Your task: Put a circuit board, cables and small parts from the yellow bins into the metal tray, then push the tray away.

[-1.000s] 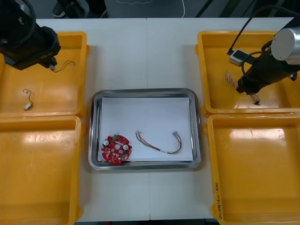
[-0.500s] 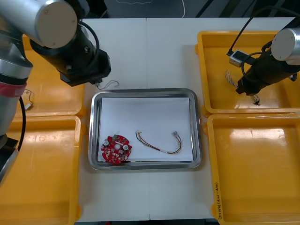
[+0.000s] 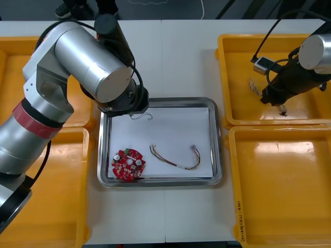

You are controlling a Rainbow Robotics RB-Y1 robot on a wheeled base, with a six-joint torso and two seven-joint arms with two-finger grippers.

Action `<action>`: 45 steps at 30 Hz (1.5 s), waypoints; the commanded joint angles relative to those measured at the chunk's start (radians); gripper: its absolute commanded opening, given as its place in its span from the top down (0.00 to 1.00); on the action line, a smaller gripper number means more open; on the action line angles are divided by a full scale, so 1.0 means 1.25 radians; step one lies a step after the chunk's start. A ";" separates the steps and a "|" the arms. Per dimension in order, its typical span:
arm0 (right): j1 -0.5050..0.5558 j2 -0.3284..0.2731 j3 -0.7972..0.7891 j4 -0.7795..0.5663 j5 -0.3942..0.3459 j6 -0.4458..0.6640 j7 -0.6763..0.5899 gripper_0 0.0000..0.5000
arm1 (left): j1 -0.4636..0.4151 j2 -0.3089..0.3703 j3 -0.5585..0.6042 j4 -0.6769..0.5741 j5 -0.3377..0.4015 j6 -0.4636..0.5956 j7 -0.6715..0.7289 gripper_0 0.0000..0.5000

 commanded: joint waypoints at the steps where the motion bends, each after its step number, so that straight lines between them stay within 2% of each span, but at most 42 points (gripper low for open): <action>1: -0.023 -0.004 0.010 -0.004 0.006 -0.009 -0.005 0.00 | 0.048 -0.018 0.008 -0.018 -0.027 -0.051 -0.140 1.00; 7: -0.023 -0.001 0.011 -0.004 0.006 -0.009 -0.006 0.00 | 0.064 -0.018 0.009 0.023 -0.044 -0.067 -0.172 1.00; 8: -0.023 0.000 0.011 -0.004 0.006 -0.007 -0.006 0.02 | 0.069 -0.018 0.008 0.028 -0.047 -0.074 -0.173 1.00; 10: -0.023 0.001 0.011 -0.003 0.006 -0.009 -0.008 0.16 | 0.075 -0.018 0.009 0.032 -0.049 -0.084 -0.177 1.00; 11: -0.023 0.001 0.012 -0.004 0.006 -0.007 -0.006 0.32 | 0.081 -0.018 0.008 0.033 -0.054 -0.091 -0.179 1.00; 12: -0.023 0.001 0.012 -0.004 0.006 -0.007 -0.006 0.55 | 0.088 -0.018 0.009 0.034 -0.056 -0.099 -0.182 1.00; 13: -0.023 0.002 0.011 -0.004 0.006 -0.009 -0.006 0.65 | 0.091 -0.018 0.008 0.035 -0.059 -0.102 -0.182 1.00; 14: -0.023 0.002 0.011 -0.004 0.006 -0.009 -0.006 0.83 | 0.097 -0.018 0.008 0.036 -0.064 -0.110 -0.184 1.00; 15: -0.023 0.002 0.012 -0.004 0.006 -0.007 -0.008 0.94 | 0.104 -0.018 0.008 0.035 -0.069 -0.117 -0.185 1.00; 16: -0.023 0.001 0.011 -0.004 0.006 -0.007 -0.008 0.98 | 0.106 -0.018 0.009 0.035 -0.071 -0.117 -0.185 1.00; 20: -0.023 0.002 0.012 -0.004 0.003 -0.007 -0.008 1.00 | 0.119 -0.018 0.009 0.035 -0.083 -0.121 -0.193 1.00; 22: -0.023 0.002 0.012 -0.004 0.002 -0.007 -0.008 1.00 | 0.122 -0.018 0.008 0.035 -0.083 -0.121 -0.195 0.95; 23: -0.023 0.001 0.011 -0.004 0.001 -0.007 -0.008 1.00 | 0.123 -0.018 0.008 0.035 -0.083 -0.122 -0.196 0.88; 25: -0.024 0.001 0.011 -0.004 0.000 -0.007 -0.008 1.00 | 0.123 -0.018 0.009 0.035 -0.083 -0.122 -0.198 0.69; 27: -0.024 0.001 0.011 -0.004 -0.003 -0.007 -0.010 1.00 | 0.124 -0.018 0.009 0.035 -0.082 -0.122 -0.201 0.29; 28: -0.025 0.001 0.011 -0.004 -0.003 -0.007 -0.010 1.00 | 0.124 -0.018 0.009 0.035 -0.082 -0.122 -0.201 0.17; 29: -0.028 0.001 0.011 -0.004 -0.004 -0.007 -0.012 1.00 | 0.124 -0.018 0.008 0.035 -0.082 -0.122 -0.203 0.00; 39: -0.068 -0.003 -0.017 -0.004 -0.010 0.075 -0.048 1.00 | 0.118 -0.018 0.013 0.020 -0.087 -0.116 -0.210 0.00; 45: -0.099 -0.006 -0.019 -0.004 -0.016 0.120 -0.095 1.00 | 0.097 -0.018 0.036 -0.034 -0.081 -0.034 -0.205 0.00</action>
